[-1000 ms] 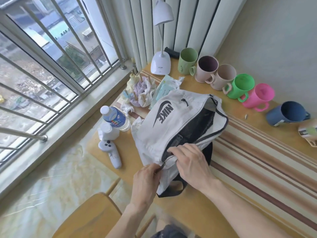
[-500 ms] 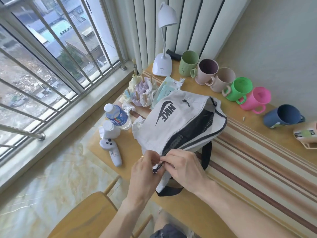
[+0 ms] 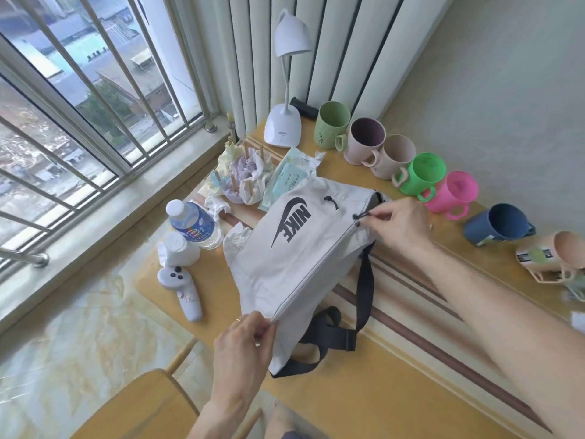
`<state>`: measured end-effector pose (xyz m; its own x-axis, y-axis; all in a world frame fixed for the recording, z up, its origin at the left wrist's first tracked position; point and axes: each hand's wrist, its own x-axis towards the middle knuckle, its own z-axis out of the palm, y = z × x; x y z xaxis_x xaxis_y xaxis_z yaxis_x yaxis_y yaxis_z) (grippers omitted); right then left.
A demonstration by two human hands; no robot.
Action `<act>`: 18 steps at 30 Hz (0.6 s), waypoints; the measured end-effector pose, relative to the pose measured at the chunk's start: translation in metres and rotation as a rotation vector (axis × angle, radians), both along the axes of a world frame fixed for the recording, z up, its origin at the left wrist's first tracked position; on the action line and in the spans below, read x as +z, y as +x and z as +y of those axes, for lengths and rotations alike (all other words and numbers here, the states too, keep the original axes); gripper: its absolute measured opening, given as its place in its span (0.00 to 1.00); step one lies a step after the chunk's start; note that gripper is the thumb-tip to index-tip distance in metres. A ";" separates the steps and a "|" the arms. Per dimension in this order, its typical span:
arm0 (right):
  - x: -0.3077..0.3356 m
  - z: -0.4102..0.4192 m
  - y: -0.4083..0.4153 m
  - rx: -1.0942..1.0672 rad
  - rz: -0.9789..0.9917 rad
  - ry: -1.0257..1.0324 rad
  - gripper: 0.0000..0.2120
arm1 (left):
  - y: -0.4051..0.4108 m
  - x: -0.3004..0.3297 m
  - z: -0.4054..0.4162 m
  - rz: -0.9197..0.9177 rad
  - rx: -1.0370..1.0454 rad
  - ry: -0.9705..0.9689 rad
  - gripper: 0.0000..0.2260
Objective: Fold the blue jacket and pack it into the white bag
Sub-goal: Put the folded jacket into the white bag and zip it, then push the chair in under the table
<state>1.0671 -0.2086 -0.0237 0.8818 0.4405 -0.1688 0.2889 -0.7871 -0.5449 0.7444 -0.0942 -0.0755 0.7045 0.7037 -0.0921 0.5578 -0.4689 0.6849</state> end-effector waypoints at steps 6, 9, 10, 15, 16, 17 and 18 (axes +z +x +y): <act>-0.014 -0.001 0.073 -0.137 -0.095 -0.122 0.12 | 0.001 -0.006 0.005 0.061 -0.038 -0.016 0.13; -0.020 0.012 0.029 0.033 -0.262 -0.093 0.18 | 0.007 0.001 0.003 0.075 -0.089 0.112 0.09; -0.025 0.016 0.002 0.127 -0.311 -0.090 0.21 | 0.010 0.003 0.000 0.039 -0.118 0.175 0.07; -0.071 0.015 -0.122 0.549 -0.357 -0.213 0.27 | 0.025 -0.025 -0.011 0.134 -0.363 0.353 0.24; -0.082 0.012 -0.128 0.566 -0.351 -0.266 0.29 | 0.026 -0.033 -0.011 0.169 -0.386 0.349 0.24; -0.092 0.009 -0.129 0.567 -0.342 -0.311 0.30 | 0.026 -0.042 -0.009 0.196 -0.402 0.342 0.24; -0.100 0.008 -0.127 0.571 -0.338 -0.353 0.31 | 0.026 -0.049 -0.007 0.216 -0.420 0.346 0.24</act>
<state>0.9401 -0.2009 -0.1233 0.5610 0.8149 -0.1456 0.8117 -0.5760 -0.0969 0.7707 -0.1017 -0.1248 0.9204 0.3828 -0.0788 0.3856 -0.8562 0.3438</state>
